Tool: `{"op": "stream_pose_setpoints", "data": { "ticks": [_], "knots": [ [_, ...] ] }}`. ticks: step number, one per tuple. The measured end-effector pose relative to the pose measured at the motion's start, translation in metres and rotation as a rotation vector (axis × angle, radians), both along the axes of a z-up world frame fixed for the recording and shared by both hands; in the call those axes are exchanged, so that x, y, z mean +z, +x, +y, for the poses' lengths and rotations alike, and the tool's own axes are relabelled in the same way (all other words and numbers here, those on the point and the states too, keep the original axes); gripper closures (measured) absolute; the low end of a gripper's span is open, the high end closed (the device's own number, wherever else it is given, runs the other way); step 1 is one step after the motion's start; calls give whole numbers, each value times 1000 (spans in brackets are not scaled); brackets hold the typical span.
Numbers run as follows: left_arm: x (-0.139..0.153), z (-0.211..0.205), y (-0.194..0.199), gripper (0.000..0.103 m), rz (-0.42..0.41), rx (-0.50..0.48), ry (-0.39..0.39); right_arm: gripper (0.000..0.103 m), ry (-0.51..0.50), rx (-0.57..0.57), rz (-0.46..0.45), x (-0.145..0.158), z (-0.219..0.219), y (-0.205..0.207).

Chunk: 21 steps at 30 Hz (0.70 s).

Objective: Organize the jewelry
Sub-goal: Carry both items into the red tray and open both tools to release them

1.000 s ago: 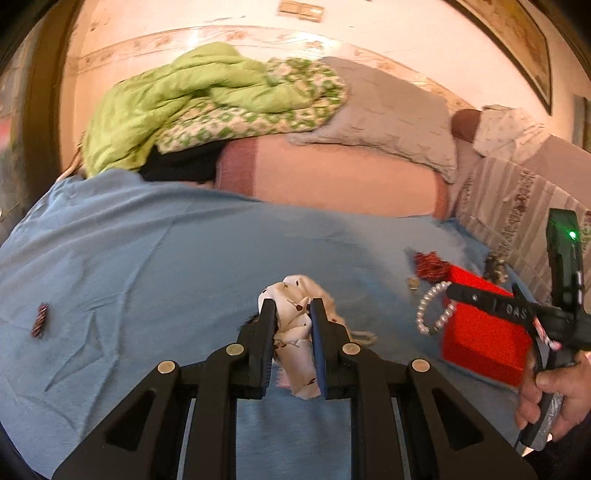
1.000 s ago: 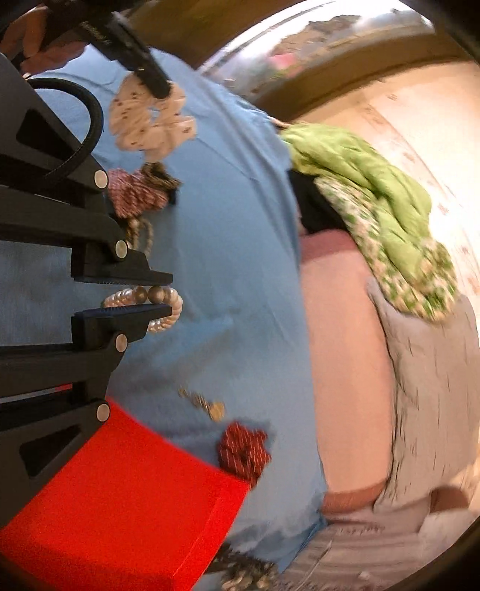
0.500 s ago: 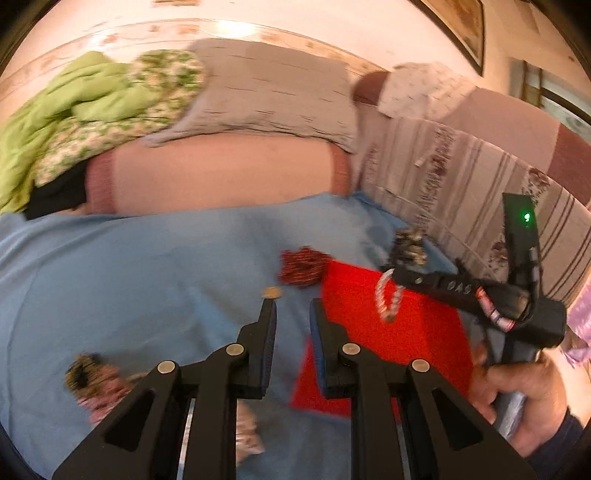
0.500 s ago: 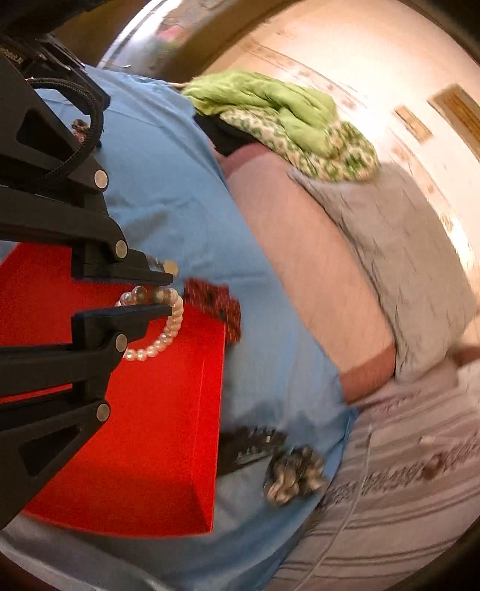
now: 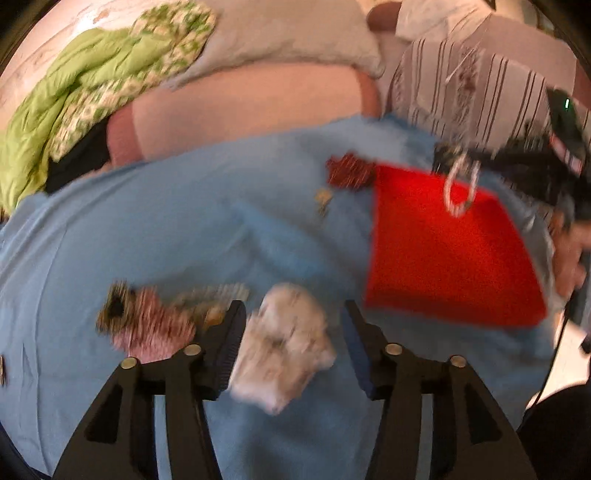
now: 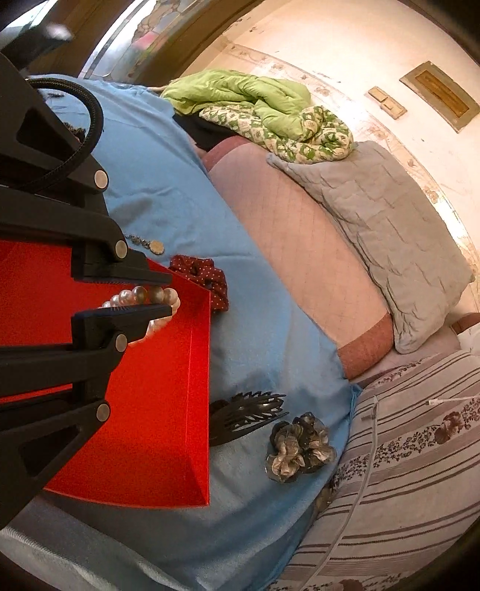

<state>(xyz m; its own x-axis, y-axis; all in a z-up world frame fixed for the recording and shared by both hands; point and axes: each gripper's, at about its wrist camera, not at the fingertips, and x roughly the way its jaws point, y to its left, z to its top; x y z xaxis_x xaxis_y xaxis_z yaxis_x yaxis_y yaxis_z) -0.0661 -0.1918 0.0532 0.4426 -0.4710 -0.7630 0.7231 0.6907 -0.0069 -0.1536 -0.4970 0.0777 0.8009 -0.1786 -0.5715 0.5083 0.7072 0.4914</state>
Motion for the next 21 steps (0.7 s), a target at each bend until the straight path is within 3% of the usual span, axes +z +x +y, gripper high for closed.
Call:
{"op": "stream_pose_setpoints", "data": {
  "ticks": [2,5,7,8,11,14,18,21],
  "knots": [
    [-14,2,-2,43,32,-10,18,93,3,0,-6,2,1,-1],
    [-30,-5,-4,45,7,4,52,93,3,2,-15,4,3,-3],
    [-38,-9,1,80,-24,39,84,93,-3,-4,-18,6,3,-6],
    [-40,-10,6,87,-29,64,94,93,-5,-9,-19,6,3,-8],
    [-29,-11,13,90,-31,87,39,93,4,-30,-20,4,-4,-14],
    [0,-24,13,90,-42,51,-42,93,20,-43,-19,1,-11,-16],
    [33,-78,10,90,-7,-65,-126,93,43,-51,-28,-2,-18,-15],
    [34,-125,12,90,59,-145,-153,93,70,-55,-32,-7,-27,-13]
  ]
}}
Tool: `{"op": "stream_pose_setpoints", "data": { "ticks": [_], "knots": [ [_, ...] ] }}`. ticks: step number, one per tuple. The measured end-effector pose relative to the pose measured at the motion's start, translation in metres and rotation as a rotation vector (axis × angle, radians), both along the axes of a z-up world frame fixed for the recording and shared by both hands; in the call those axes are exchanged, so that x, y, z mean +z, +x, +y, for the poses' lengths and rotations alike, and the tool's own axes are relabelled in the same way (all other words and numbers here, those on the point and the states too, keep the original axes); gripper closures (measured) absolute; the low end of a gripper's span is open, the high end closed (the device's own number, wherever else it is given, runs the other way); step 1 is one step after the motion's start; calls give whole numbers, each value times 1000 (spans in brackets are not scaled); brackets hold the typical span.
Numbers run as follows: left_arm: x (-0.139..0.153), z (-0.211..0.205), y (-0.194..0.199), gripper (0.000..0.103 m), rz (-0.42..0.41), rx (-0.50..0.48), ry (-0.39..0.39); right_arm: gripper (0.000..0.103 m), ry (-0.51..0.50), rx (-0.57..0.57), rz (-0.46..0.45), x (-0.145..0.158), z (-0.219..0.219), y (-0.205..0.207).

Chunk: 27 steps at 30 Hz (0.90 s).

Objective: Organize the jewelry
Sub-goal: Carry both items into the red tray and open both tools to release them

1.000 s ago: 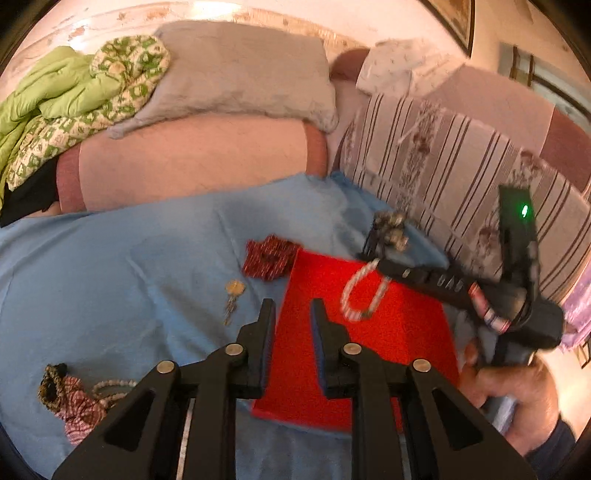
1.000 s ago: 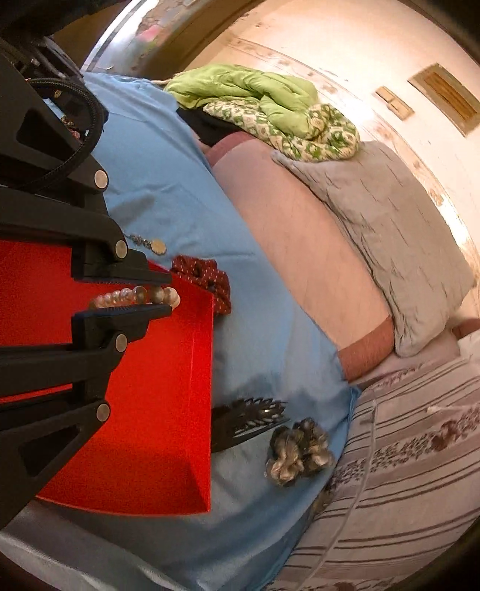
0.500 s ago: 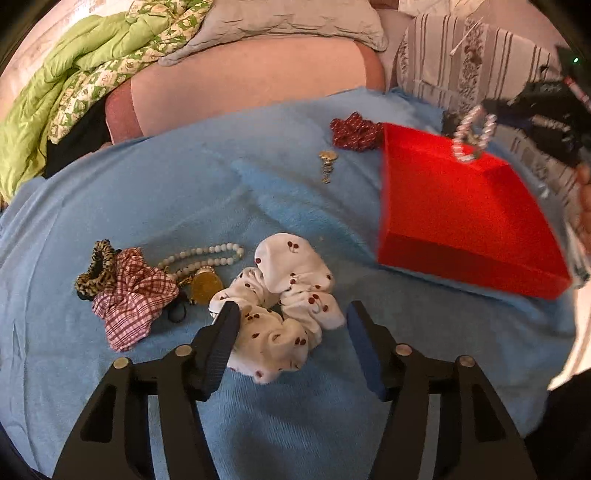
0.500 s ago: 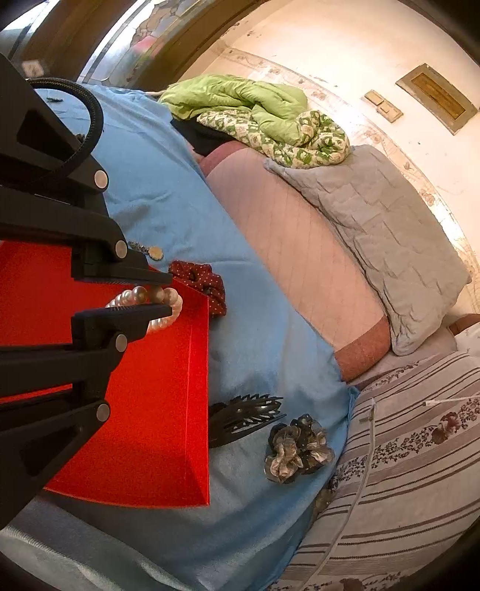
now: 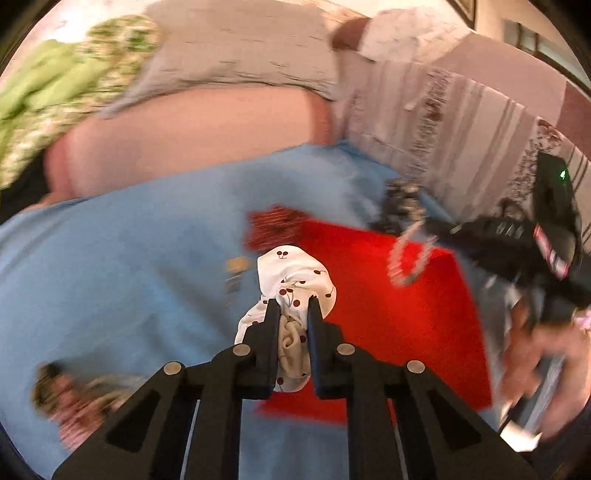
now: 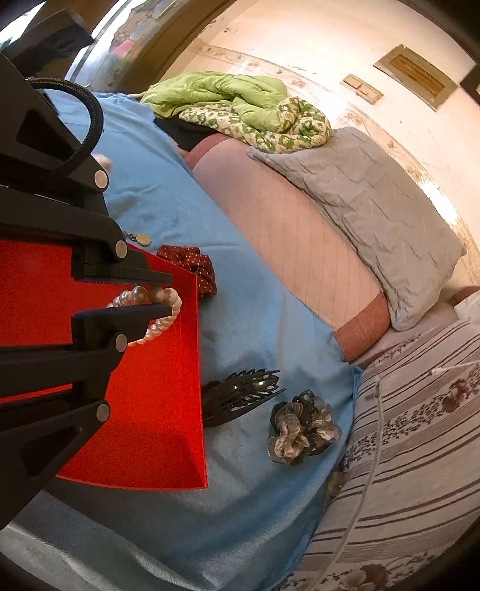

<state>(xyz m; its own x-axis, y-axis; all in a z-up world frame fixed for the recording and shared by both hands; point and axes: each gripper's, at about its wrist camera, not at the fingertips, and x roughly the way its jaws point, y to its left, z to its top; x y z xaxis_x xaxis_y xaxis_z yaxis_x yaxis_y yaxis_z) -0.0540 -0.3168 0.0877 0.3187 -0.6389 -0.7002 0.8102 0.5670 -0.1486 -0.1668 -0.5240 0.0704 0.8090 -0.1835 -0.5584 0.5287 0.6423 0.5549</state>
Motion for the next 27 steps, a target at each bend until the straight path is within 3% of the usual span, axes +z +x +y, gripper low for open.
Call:
{"op": "stream_pose_setpoints", "data": {
  "ticks": [4,10,13,18,22,27],
  "knots": [
    [-17,-57,1,89,32,-65,29,93,70,-4,-3,-16,-14,5],
    [-47,-107,7,88,40,-72,99,92,94,-31,45,-31,-28,12],
    [-60,-112,13,87,57,-58,112,92,93,-58,88,-35,-34,10],
    [-63,-116,16,72,64,-53,104,90,72,-102,164,-40,-42,6],
    [-61,-118,13,58,44,-50,103,89,45,-132,173,-35,-42,-2],
    [-43,-103,5,55,6,-47,69,89,-2,-143,129,-19,-35,-6]
  ]
}}
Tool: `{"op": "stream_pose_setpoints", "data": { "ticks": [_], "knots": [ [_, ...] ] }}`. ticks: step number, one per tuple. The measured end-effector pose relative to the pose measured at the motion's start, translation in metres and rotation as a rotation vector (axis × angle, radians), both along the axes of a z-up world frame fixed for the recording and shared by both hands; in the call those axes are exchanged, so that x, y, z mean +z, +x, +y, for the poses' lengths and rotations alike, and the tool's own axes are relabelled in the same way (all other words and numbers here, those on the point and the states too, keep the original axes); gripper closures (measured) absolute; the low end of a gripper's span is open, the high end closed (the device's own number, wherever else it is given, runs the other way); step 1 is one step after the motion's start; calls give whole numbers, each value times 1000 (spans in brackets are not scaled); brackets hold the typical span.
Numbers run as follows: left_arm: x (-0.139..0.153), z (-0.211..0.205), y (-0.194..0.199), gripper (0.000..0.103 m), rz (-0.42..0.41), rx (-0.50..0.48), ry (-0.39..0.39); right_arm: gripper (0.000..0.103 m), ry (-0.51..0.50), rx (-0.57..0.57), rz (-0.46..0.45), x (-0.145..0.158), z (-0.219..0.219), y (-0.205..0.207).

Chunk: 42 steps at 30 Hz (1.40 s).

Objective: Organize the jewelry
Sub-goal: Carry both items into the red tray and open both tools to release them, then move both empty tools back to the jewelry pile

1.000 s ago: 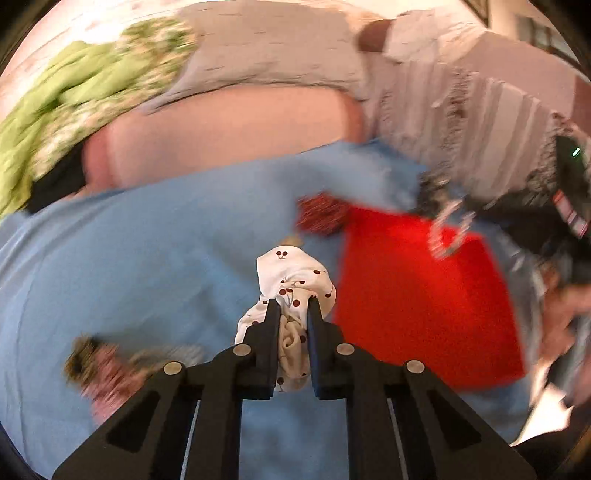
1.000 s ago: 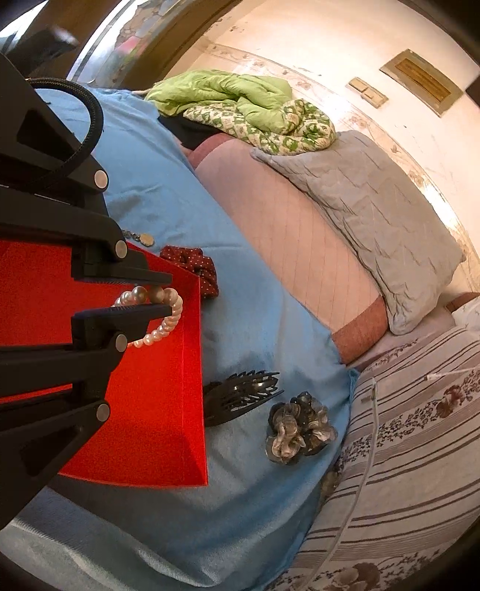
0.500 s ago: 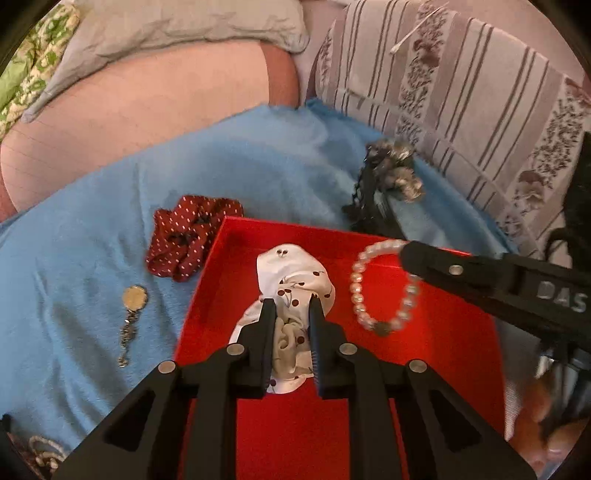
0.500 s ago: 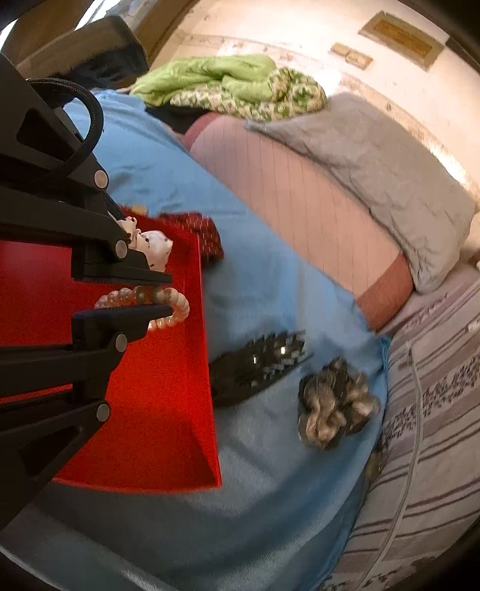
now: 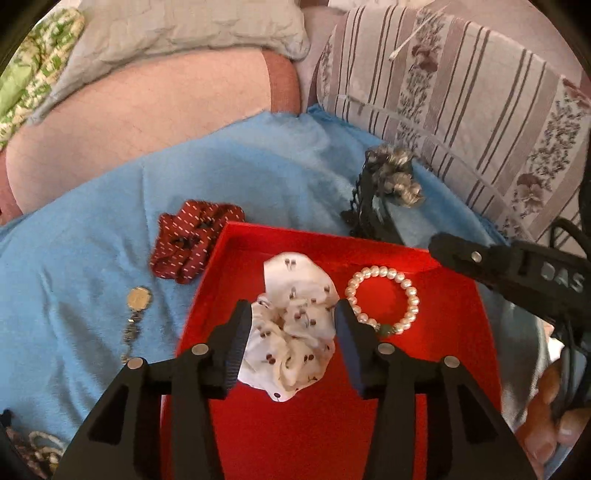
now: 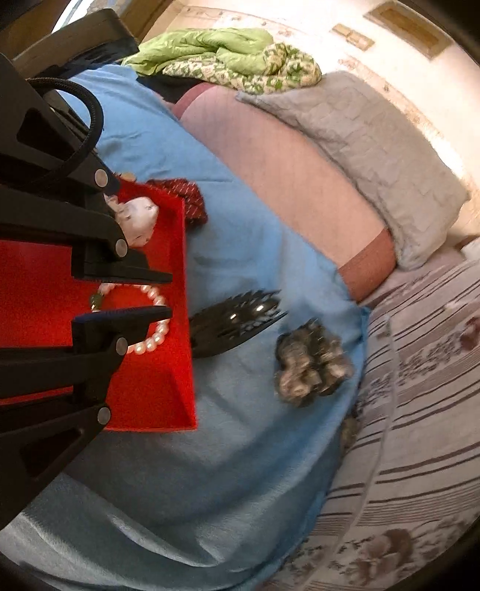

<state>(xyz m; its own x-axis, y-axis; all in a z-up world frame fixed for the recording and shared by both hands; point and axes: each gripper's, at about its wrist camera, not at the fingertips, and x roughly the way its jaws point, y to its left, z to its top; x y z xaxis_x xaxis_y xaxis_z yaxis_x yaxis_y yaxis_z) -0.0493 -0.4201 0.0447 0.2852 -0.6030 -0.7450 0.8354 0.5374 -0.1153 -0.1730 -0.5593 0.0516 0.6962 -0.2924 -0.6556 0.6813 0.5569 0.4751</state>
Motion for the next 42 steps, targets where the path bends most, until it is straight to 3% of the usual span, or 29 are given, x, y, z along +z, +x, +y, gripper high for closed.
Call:
{"op": "stream_pose_setpoints", "data": {
  "ticks": [3,11,17,21,24,30,36,38,42],
  "knots": [
    [18,24,-2,46,-18,45,-51,89,-36,13,-26,11,9,4],
    [57,138,1,44,-59,203,-180,89,-129,121,-99,38,55,30],
    [48,248,11,32,-64,366,-158,89,-215,303,-118,53,119,63],
    [17,314,21,32,22,474,-62,89,-218,428,-96,45,164,89],
    [-1,349,25,32,-3,546,3,89,-170,510,-81,33,186,104],
    [-29,380,38,32,-5,617,52,88,-137,619,-26,12,224,128],
    [-50,379,53,31,14,633,125,86,-143,664,40,-3,247,148],
    [-53,378,52,31,-16,627,138,86,-145,679,43,-5,252,150],
    [-59,377,52,22,-17,607,133,85,-158,695,55,-6,264,156]
  ]
}}
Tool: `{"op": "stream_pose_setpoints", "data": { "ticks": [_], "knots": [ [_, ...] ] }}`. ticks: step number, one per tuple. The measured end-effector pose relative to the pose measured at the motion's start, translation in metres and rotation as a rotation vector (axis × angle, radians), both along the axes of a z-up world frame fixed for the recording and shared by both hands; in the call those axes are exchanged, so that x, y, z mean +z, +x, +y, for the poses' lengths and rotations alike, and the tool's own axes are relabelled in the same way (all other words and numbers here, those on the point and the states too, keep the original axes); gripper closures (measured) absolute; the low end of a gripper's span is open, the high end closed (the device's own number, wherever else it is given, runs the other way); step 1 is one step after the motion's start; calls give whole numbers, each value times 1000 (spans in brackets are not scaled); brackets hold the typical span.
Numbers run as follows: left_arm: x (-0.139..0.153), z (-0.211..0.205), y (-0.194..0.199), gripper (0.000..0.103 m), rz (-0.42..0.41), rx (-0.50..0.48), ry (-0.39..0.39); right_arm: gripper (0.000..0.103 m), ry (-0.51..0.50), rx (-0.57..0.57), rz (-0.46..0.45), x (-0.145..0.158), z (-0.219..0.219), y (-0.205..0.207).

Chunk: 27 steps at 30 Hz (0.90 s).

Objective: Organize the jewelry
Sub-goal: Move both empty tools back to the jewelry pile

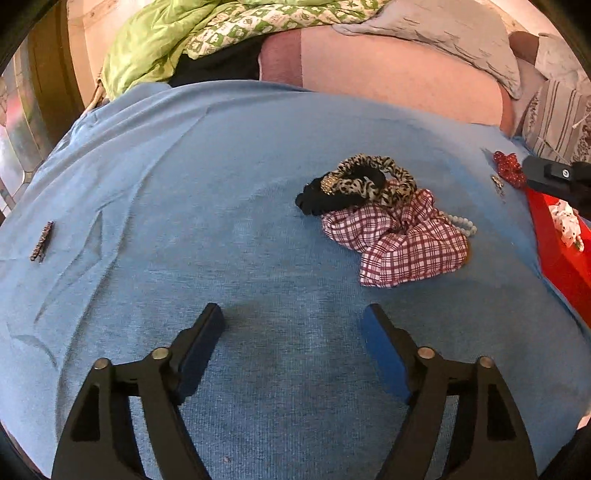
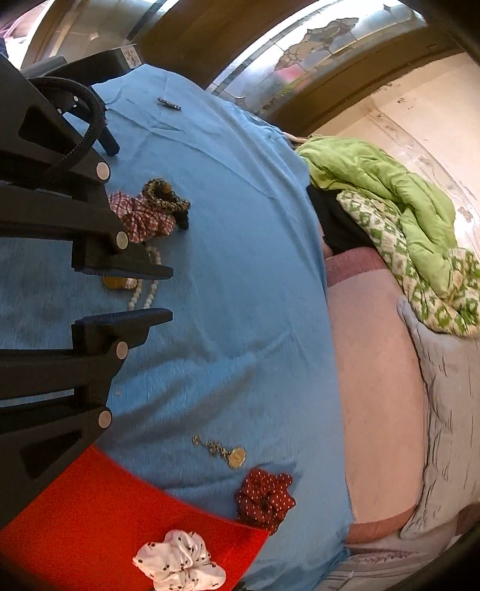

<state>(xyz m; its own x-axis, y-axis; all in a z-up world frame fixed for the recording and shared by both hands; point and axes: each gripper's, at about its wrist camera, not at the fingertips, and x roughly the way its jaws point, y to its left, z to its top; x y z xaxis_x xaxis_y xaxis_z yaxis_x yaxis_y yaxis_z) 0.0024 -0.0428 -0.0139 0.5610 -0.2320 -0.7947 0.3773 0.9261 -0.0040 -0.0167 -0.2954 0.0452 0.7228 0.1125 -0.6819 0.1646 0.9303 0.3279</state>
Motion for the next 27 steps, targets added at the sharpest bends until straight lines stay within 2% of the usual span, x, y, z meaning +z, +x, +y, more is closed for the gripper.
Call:
{"op": "stream_pose_setpoints", "data": {
  "ticks": [6,14,17,22,27],
  "knots": [
    [-4,-6,1,10,19,-12,3,85,-4,12,4,0,9,3],
    [3,-3,0,11,5,13,12,85,-9,14,11,-1,15,5],
    [13,4,1,14,-26,46,2,85,-10,19,13,-1,17,6],
    [41,16,19,15,-81,87,-72,85,-19,33,18,-1,25,8],
    [52,24,42,28,-29,71,-197,85,-25,22,32,-3,26,9]
  ]
}}
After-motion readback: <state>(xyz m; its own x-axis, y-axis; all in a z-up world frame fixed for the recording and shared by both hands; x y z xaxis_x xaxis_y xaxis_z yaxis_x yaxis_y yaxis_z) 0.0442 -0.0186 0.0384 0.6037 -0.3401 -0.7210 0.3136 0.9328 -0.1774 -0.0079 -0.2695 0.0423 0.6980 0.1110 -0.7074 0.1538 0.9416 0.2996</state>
